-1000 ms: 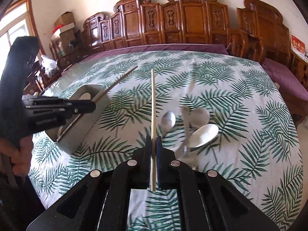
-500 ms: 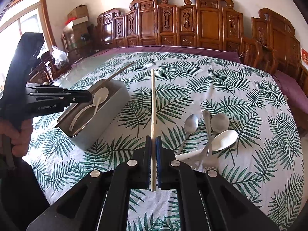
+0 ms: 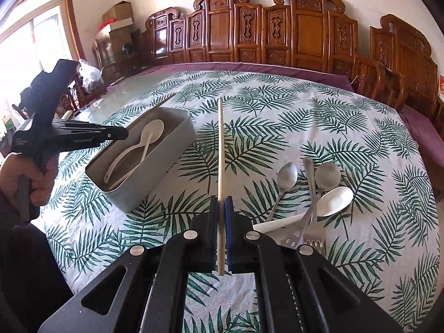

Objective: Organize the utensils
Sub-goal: 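Carry the chopstick into the grey tray and open the left gripper while the right holds its chopstick, then move the right gripper's chopstick over the grey tray and open to drop it, then reach the right gripper to the pile and grasp a metal spoon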

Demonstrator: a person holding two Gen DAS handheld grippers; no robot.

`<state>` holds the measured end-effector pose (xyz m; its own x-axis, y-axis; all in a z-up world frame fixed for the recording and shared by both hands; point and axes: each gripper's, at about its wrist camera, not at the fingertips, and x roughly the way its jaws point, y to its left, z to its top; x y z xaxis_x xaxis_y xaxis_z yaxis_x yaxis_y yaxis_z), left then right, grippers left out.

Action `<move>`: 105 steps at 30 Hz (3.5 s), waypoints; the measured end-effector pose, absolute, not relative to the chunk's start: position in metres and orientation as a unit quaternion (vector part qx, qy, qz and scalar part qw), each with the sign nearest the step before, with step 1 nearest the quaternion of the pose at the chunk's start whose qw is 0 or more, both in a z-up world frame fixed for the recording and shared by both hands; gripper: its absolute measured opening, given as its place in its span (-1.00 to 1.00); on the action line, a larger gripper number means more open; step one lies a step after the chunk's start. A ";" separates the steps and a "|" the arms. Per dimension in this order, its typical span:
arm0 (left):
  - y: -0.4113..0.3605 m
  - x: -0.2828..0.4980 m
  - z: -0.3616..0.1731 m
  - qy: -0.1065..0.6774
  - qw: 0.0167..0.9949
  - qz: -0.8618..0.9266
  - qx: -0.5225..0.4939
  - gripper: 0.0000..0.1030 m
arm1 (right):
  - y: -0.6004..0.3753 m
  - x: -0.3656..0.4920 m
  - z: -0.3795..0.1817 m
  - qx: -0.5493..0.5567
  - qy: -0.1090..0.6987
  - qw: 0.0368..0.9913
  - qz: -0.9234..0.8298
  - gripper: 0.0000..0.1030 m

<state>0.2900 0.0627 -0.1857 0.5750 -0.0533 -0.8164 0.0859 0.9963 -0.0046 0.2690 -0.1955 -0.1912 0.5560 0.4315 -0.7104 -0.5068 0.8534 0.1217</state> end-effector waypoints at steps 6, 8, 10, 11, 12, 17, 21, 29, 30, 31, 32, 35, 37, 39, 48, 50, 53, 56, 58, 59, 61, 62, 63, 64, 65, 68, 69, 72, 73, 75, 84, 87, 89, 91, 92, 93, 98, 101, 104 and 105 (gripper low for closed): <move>0.070 0.295 -0.211 0.487 0.872 -0.035 0.022 -0.91 | -0.196 0.271 -0.196 -0.052 0.393 0.879 0.264 -0.88; 0.072 0.296 -0.215 0.490 0.870 -0.038 0.020 -0.91 | -0.195 0.272 -0.197 -0.053 0.395 0.878 0.264 -0.88; 0.072 0.296 -0.218 0.494 0.868 -0.039 0.022 -0.91 | -0.194 0.272 -0.197 -0.054 0.395 0.878 0.265 -0.88; 0.072 0.296 -0.220 0.497 0.867 -0.039 0.023 -0.91 | -0.193 0.272 -0.197 -0.054 0.395 0.878 0.265 -0.88; 0.073 0.295 -0.222 0.500 0.865 -0.040 0.022 -0.91 | -0.193 0.271 -0.197 -0.055 0.395 0.878 0.266 -0.88; 0.072 0.292 -0.224 0.502 0.864 -0.044 0.027 -0.91 | -0.192 0.272 -0.197 -0.055 0.396 0.878 0.264 -0.88; 0.075 0.290 -0.222 0.500 0.865 -0.047 0.018 -0.90 | -0.188 0.271 -0.198 -0.055 0.398 0.877 0.265 -0.88; 0.083 0.287 -0.201 0.468 0.883 -0.043 -0.001 -0.51 | -0.168 0.261 -0.194 -0.052 0.396 0.873 0.279 -0.88; 0.085 0.287 -0.198 0.463 0.885 -0.042 -0.004 -0.41 | -0.164 0.260 -0.193 -0.049 0.397 0.872 0.283 -0.89; 0.087 0.286 -0.194 0.457 0.889 -0.040 -0.008 -0.37 | -0.160 0.260 -0.192 -0.047 0.397 0.871 0.285 -0.88; 0.089 0.285 -0.191 0.451 0.891 -0.038 -0.012 -0.29 | -0.157 0.259 -0.192 -0.045 0.398 0.870 0.288 -0.88; 0.097 0.285 -0.184 0.435 0.899 -0.030 -0.020 0.05 | -0.144 0.257 -0.189 -0.046 0.395 0.869 0.294 -0.88; 0.102 0.284 -0.178 0.424 0.905 -0.022 -0.024 0.30 | -0.135 0.256 -0.185 -0.046 0.392 0.869 0.298 -0.88; 0.109 0.282 -0.174 0.411 0.911 -0.014 -0.030 0.49 | -0.127 0.256 -0.182 -0.043 0.391 0.869 0.302 -0.88; 0.135 0.280 -0.161 0.380 0.923 0.015 -0.050 0.78 | -0.094 0.267 -0.181 -0.013 0.397 0.862 0.313 -0.88; 0.141 0.280 -0.160 0.378 0.924 0.020 -0.054 0.79 | -0.084 0.271 -0.184 -0.004 0.402 0.860 0.313 -0.88; 0.147 0.279 -0.160 0.377 0.924 0.026 -0.059 0.79 | -0.073 0.280 -0.190 0.012 0.412 0.856 0.313 -0.88; 0.154 0.280 -0.160 0.375 0.924 0.032 -0.063 0.80 | -0.060 0.289 -0.197 0.030 0.422 0.850 0.313 -0.88; 0.157 0.279 -0.160 0.375 0.924 0.035 -0.069 0.80 | -0.050 0.296 -0.201 0.037 0.429 0.847 0.312 -0.88; 0.159 0.279 -0.161 0.376 0.923 0.036 -0.071 0.80 | -0.045 0.298 -0.204 0.039 0.432 0.845 0.311 -0.88; 0.161 0.279 -0.160 0.375 0.923 0.041 -0.073 0.80 | -0.037 0.303 -0.208 0.037 0.438 0.844 0.308 -0.88; 0.162 0.279 -0.160 0.374 0.924 0.042 -0.073 0.80 | -0.034 0.305 -0.210 0.036 0.440 0.844 0.305 -0.88; 0.163 0.279 -0.160 0.374 0.924 0.042 -0.073 0.80 | -0.033 0.306 -0.212 0.035 0.443 0.843 0.303 -0.88; 0.163 0.278 -0.160 0.374 0.923 0.043 -0.073 0.80 | -0.031 0.307 -0.215 0.033 0.447 0.843 0.298 -0.88; 0.163 0.279 -0.160 0.375 0.923 0.043 -0.073 0.80 | -0.029 0.309 -0.218 0.031 0.452 0.842 0.293 -0.88; 0.165 0.278 -0.159 0.374 0.923 0.045 -0.075 0.80 | -0.027 0.314 -0.227 0.039 0.466 0.836 0.289 -0.88; 0.165 0.278 -0.159 0.374 0.923 0.045 -0.076 0.80 | -0.027 0.315 -0.229 0.044 0.470 0.833 0.289 -0.88; 0.165 0.278 -0.159 0.374 0.923 0.043 -0.076 0.79 | -0.025 0.316 -0.233 0.055 0.472 0.827 0.302 -0.87; 0.165 0.278 -0.159 0.374 0.923 0.043 -0.075 0.79 | -0.025 0.316 -0.232 0.059 0.470 0.825 0.309 -0.82; 0.164 0.277 -0.159 0.374 0.924 0.042 -0.072 0.79 | -0.025 0.315 -0.231 0.065 0.465 0.822 0.323 -0.82; 0.156 0.277 -0.157 0.373 0.925 0.034 -0.068 0.80 | -0.053 0.300 -0.208 0.028 0.423 0.841 0.338 -0.82; 0.147 0.277 -0.155 0.371 0.926 0.028 -0.068 0.80 | -0.076 0.296 -0.195 0.012 0.405 0.853 0.328 -0.82; 0.139 0.278 -0.153 0.369 0.927 0.021 -0.069 0.80 | -0.095 0.292 -0.186 -0.003 0.394 0.863 0.315 -0.82; 0.130 0.279 -0.153 0.367 0.928 0.017 -0.063 0.80 | -0.116 0.289 -0.180 -0.015 0.384 0.872 0.302 -0.82; 0.125 0.279 -0.153 0.367 0.928 0.013 -0.059 0.80 | -0.127 0.287 -0.177 -0.021 0.380 0.877 0.293 -0.82; 0.121 0.279 -0.152 0.367 0.928 0.010 -0.057 0.80 | -0.139 0.285 -0.175 -0.026 0.376 0.882 0.284 -0.82; 0.093 0.280 -0.150 0.362 0.932 -0.008 -0.036 0.80 | -0.188 0.283 -0.169 -0.033 0.363 0.900 0.237 -0.82; 0.077 0.280 -0.151 0.363 0.931 -0.022 -0.028 0.80 | -0.217 0.285 -0.174 -0.021 0.359 0.909 0.209 -0.60; 0.058 0.280 -0.156 0.370 0.928 -0.038 -0.012 0.80 | -0.244 0.285 -0.186 -0.015 0.360 0.916 0.177 -0.41; 0.053 0.279 -0.158 0.372 0.927 -0.041 -0.008 0.80 | -0.253 0.288 -0.193 -0.014 0.367 0.915 0.167 -0.41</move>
<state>0.2793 0.0534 -0.1577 0.7203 -0.0825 -0.6888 0.0712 0.9964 -0.0449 0.2879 -0.2531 -0.1930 0.6742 0.2951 -0.6771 -0.3163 0.9437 0.0963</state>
